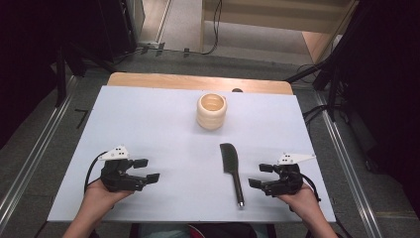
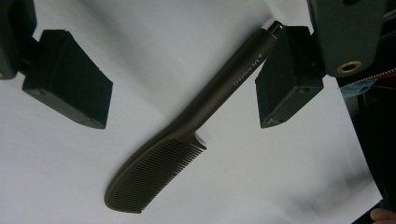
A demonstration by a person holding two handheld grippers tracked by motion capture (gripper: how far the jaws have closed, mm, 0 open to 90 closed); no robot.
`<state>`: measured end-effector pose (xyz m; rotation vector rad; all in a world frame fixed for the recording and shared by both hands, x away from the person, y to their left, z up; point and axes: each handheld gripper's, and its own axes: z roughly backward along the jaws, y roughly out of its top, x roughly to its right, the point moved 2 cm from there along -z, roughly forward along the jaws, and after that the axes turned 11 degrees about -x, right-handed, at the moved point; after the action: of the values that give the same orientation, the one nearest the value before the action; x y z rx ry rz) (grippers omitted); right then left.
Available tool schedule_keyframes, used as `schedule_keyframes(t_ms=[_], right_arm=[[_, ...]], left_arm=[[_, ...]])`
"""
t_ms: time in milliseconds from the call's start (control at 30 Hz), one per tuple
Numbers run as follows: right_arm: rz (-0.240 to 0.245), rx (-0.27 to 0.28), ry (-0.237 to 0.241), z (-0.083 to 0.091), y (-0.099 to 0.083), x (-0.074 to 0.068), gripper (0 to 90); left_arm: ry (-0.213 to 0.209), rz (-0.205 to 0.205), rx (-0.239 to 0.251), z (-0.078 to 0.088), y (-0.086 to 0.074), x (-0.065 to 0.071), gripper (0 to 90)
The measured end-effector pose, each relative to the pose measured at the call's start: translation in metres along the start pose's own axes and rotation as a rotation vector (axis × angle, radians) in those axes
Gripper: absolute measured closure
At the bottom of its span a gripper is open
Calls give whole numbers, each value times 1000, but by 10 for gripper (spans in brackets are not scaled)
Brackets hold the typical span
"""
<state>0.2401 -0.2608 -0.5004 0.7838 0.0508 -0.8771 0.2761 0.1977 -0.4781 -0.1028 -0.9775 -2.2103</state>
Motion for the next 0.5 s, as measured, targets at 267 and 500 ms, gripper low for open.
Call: schedule_keyframes(t_ms=[267, 500], right_arm=[[-6, -3, -6, 0, 0, 0, 169], [-25, -3, -7, -2, 0, 0, 169]], left_arm=[[14, -11, 5, 0, 0, -1, 225], [19, -13, 8, 1, -1, -1, 225]])
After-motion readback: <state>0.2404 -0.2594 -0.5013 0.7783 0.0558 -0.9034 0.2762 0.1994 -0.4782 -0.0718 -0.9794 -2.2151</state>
